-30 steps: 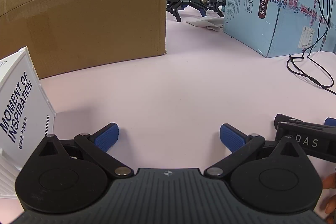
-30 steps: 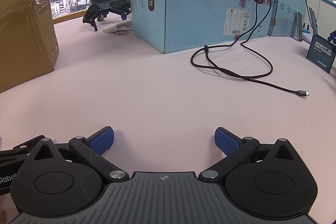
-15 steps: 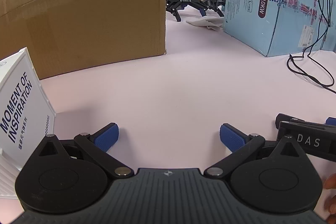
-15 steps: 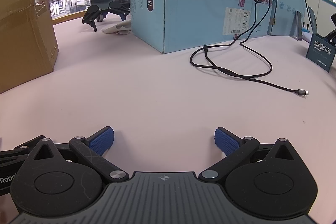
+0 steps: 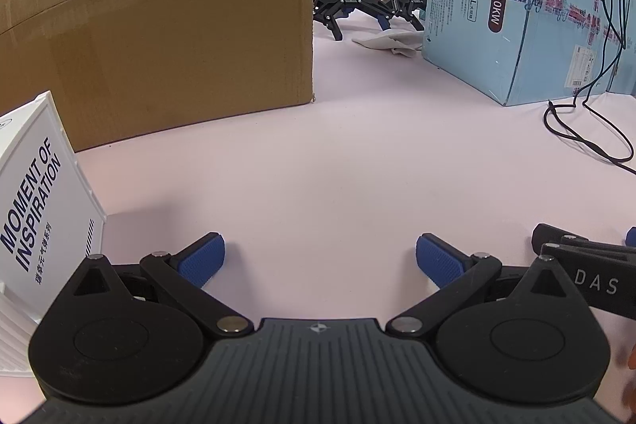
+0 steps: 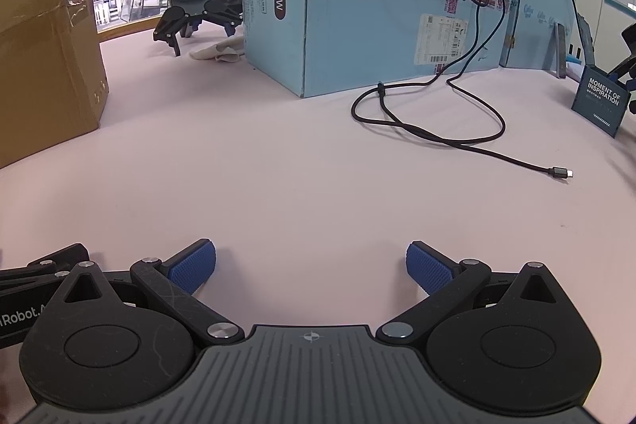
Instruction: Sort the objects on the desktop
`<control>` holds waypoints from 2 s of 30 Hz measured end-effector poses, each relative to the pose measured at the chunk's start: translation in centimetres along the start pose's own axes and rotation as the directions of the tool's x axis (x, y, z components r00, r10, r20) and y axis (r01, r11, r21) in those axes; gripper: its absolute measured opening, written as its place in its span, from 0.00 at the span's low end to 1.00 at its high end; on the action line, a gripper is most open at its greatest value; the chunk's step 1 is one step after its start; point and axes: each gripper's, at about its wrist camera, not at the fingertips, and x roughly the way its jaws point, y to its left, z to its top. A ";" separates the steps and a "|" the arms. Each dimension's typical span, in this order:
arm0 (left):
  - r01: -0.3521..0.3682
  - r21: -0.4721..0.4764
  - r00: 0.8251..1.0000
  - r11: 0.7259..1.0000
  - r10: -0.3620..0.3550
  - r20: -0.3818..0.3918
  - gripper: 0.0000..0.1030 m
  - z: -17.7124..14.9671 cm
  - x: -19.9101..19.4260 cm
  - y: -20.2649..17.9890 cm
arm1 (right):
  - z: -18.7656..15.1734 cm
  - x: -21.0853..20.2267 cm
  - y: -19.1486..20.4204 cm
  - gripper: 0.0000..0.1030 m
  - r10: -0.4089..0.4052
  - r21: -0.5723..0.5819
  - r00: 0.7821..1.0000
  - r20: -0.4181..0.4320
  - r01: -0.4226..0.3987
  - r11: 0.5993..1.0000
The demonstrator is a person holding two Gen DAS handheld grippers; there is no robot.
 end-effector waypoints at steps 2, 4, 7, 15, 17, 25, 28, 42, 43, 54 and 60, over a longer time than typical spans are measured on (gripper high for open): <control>0.000 0.000 1.000 1.000 0.000 0.000 1.00 0.0 0.0 0.0 | 0.0 0.0 0.0 1.00 -0.003 -0.002 1.000 0.001 0.003 1.000; 0.000 0.000 1.000 1.000 0.000 0.000 1.00 0.0 0.0 0.0 | -0.1 -0.1 -0.1 1.00 -0.002 0.000 1.000 0.000 0.002 1.000; 0.000 -0.001 1.000 1.000 0.000 0.000 1.00 0.0 0.0 -0.1 | -0.1 -0.2 -0.2 1.00 -0.002 0.005 1.000 -0.001 0.002 1.000; 0.000 -0.002 1.000 1.000 0.000 0.000 1.00 0.0 0.0 -0.2 | -0.2 -0.3 -0.2 1.00 -0.003 0.010 1.000 -0.002 0.003 1.000; 0.000 -0.003 1.000 1.000 0.000 0.000 1.00 0.0 0.0 -0.2 | -0.2 -0.3 -0.2 1.00 -0.005 0.011 1.000 -0.002 0.005 1.000; 0.001 -0.003 1.000 1.000 -0.001 0.000 1.00 0.0 0.1 -0.1 | -0.2 -0.3 -0.2 1.00 -0.004 0.013 1.000 -0.002 0.005 1.000; 0.001 -0.003 1.000 1.000 -0.001 0.000 1.00 0.0 0.0 -0.1 | -0.2 -0.3 -0.2 1.00 -0.004 0.014 1.000 -0.002 0.004 1.000; 0.001 -0.003 1.000 1.000 -0.001 0.000 1.00 0.0 0.0 -0.1 | -0.3 -0.3 -0.2 1.00 -0.005 0.015 1.000 -0.002 0.005 1.000; 0.002 -0.003 1.000 1.000 -0.002 0.000 1.00 0.0 0.0 -0.1 | -0.3 -0.3 -0.3 1.00 -0.005 0.015 1.000 -0.002 0.005 1.000; 0.001 -0.003 1.000 1.000 -0.001 0.000 1.00 0.0 0.0 -0.1 | -0.3 -0.3 -0.2 1.00 -0.005 0.015 1.000 -0.001 0.005 1.000; 0.002 -0.003 1.000 1.000 -0.002 0.000 1.00 0.0 0.0 -0.1 | -0.3 -0.3 -0.2 1.00 -0.006 0.015 1.000 -0.001 0.006 1.000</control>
